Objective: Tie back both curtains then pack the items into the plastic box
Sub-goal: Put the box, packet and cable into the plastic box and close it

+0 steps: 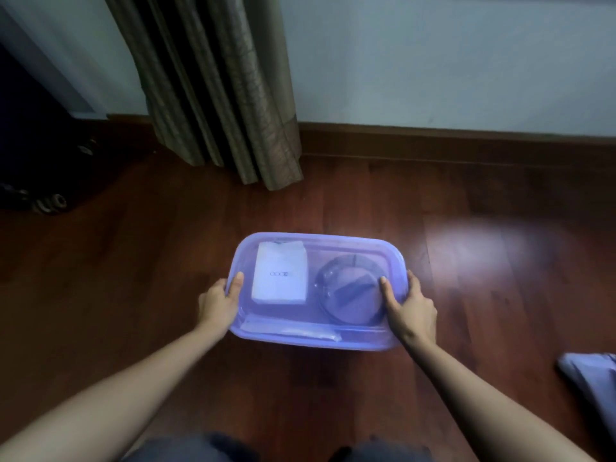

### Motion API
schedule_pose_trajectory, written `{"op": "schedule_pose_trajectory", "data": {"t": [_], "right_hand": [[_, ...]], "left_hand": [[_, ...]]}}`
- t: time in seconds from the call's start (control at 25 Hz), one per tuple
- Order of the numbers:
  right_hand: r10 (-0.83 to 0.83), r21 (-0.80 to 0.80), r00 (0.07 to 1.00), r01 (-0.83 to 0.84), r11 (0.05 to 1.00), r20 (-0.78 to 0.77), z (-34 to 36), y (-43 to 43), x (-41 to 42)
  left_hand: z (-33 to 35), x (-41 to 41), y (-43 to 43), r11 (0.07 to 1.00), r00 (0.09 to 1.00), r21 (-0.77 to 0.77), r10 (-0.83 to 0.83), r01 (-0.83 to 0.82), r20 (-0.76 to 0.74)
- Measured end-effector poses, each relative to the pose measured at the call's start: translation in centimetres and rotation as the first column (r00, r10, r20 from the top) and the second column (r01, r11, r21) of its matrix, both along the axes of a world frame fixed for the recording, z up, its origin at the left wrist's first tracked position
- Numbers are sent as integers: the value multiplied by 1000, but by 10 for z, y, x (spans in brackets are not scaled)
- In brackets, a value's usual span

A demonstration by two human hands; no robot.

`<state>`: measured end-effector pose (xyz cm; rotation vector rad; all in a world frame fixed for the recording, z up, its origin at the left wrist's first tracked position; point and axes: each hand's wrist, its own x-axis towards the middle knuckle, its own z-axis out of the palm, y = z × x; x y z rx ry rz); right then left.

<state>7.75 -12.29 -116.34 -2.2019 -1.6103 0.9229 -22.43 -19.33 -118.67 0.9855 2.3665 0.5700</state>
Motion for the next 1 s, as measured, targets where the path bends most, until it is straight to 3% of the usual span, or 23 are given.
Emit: {"op": "schedule_pose_trajectory", "data": {"t": [0.4,0.68,1.0], "right_hand": [[268,215,963,-267,939,28,79,60,-177],[147,150,989,-140,979,-34,86,20,-325],[99,55,994,-96,994,-55,46,-3,-391]], "left_hand": [[61,-170,5,980,986,163,136,-118,-102],[85,-323,-9,973,987,211,120,-96,-106],[55,-384,-22,974,990,174,142,-143,18]]}}
